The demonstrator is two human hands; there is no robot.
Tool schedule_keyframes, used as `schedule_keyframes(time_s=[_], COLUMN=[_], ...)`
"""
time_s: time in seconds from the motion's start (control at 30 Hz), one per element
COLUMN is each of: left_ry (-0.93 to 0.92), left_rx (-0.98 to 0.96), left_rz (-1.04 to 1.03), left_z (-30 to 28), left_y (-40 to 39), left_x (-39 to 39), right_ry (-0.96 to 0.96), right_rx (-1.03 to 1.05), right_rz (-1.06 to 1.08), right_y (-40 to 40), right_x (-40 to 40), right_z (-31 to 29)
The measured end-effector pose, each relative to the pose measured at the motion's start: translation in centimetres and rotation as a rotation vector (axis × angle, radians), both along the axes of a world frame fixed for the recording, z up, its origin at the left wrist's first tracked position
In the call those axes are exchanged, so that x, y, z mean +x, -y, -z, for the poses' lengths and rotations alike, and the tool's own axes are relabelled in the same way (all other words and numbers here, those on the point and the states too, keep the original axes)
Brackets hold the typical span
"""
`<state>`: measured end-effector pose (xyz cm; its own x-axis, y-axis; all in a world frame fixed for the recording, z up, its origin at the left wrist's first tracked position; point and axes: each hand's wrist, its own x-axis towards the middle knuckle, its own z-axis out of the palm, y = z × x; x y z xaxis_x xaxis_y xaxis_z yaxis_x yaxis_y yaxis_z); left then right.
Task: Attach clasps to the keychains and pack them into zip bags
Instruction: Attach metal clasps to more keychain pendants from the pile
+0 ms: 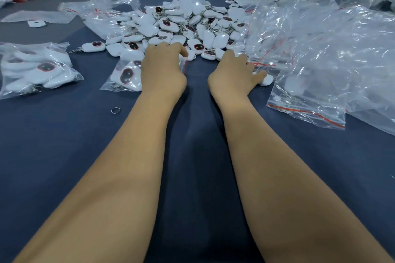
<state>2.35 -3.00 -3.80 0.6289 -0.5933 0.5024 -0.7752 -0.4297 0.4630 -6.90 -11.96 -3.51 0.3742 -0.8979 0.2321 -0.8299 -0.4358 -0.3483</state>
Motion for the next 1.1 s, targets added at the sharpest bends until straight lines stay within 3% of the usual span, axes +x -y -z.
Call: schedule_keyframes(time_s=[0.13,0.33,0.43,0.5,0.57,0.67,0.8,0.97,1.1], left_ry=[-0.026,0.002,0.017,-0.065,-0.195,-0.338,-0.412,-0.595,-0.681], left_rx=[-0.027,-0.078,-0.235,-0.301,-0.292,-0.165,-0.023,-0.188,-0.227], left_rz=[-0.125,-0.189,-0.033,0.12,0.269,0.386,0.394,0.289,0.316], left_z=[0.0,-0.3,-0.6,-0.8,-0.8,0.1,0.8,0.2,-0.1], left_y=[-0.8,-0.4,0.0,0.2,0.6,1.1,1.5,1.4,1.1], left_x=[1.2,0.6,-0.4,-1.2,-2.0,-2.3,-1.7,-1.2,-1.1], right_ry=[0.138,0.539,0.482,0.319,0.164,0.185,0.449,0.846,0.972], right_rx=[-0.072,0.126,0.03,-0.065,-0.036,0.068,0.189,0.365,0.476], right_rz=[-0.143,-0.532,-0.476,-0.331,-0.17,-0.106,-0.204,-0.301,-0.341], right_y=[0.3,-1.0,-0.7,-0.1,0.3,0.6,0.6,0.2,0.1], right_x=[0.0,0.8,0.9,0.8,0.7,0.5,0.4,0.5,0.6], right_z=[0.1,0.1,0.1,0.2,0.3,0.3,-0.1,-0.3,-0.6])
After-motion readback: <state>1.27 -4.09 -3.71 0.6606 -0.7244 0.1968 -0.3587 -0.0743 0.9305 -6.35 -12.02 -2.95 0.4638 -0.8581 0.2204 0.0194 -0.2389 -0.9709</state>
